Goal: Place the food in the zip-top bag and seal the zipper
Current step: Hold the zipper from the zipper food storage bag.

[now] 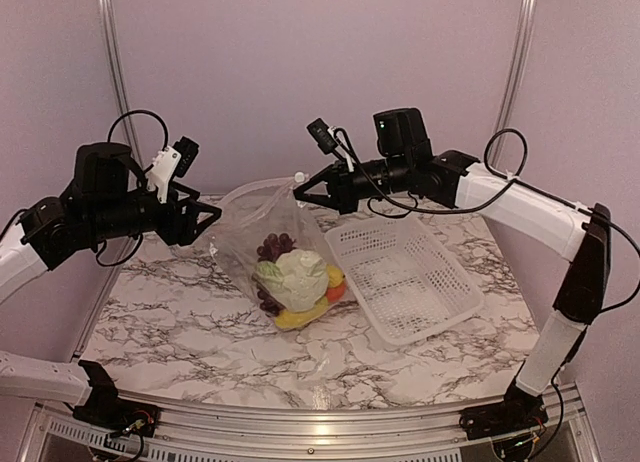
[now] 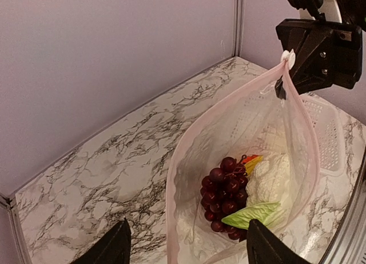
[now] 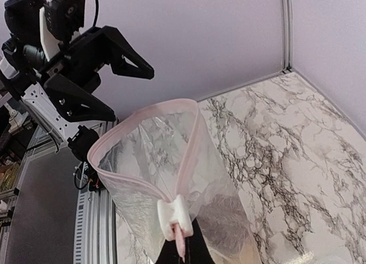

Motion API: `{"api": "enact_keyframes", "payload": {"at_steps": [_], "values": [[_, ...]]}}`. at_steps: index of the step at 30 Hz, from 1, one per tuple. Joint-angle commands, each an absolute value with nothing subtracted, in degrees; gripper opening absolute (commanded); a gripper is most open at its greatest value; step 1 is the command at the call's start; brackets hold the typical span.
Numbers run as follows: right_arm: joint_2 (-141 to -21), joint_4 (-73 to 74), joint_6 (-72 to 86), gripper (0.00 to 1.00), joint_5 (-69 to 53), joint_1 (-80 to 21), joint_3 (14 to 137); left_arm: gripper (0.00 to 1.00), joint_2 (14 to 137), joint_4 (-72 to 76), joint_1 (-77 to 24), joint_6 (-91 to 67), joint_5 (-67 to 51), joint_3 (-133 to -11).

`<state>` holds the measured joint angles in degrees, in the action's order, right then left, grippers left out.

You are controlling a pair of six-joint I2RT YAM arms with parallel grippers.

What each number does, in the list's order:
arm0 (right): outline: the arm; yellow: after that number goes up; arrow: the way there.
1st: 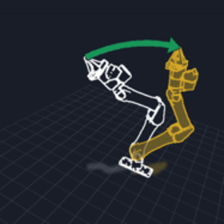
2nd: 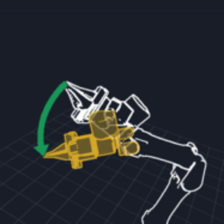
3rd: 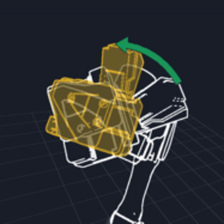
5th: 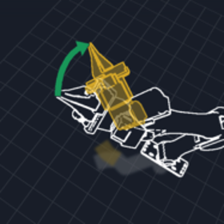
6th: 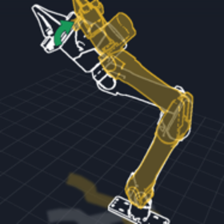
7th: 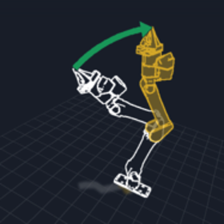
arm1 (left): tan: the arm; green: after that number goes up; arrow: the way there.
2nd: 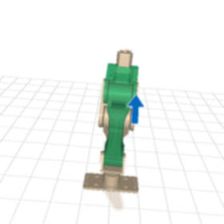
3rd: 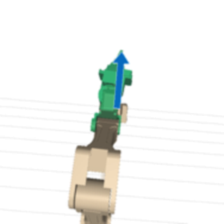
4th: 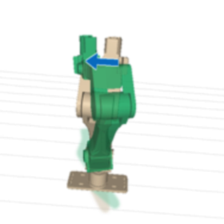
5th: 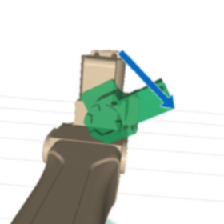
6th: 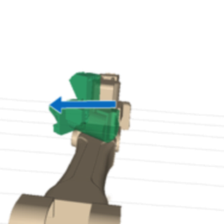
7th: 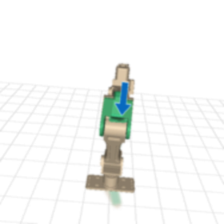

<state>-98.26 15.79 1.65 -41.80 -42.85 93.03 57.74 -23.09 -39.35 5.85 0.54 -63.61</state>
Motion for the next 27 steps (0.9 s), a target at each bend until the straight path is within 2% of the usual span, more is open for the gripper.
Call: {"api": "enact_keyframes", "payload": {"at_steps": [1, 6, 12, 20, 27], "values": [[-101.0, 31.7, -3.3, 0.00, -34.5, -45.7, 104.1, 0.75, 60.6, -15.0, -39.4, 3.4, -9.8, -71.0], [-101.9, 38.9, -3.5, 0.00, -33.1, -47.3, 108.8, 0.77, 70.0, -17.3, -41.4, 4.5, -17.0, -82.0], [-101.0, 42.3, -3.4, 0.00, -34.6, -47.3, 112.3, 0.77, 74.3, -12.6, -43.7, 3.4, -18.9, -82.0], [-100.5, 48.3, -5.5, 0.00, -36.8, -47.4, 111.8, 0.58, 77.3, -9.6, -44.3, 1.1, -24.2, -78.4], [-100.1, 50.1, -6.8, 0.00, -37.4, -47.4, 111.4, 0.48, 79.8, -8.8, -45.1, 2.1, -28.6, -78.8]]}}
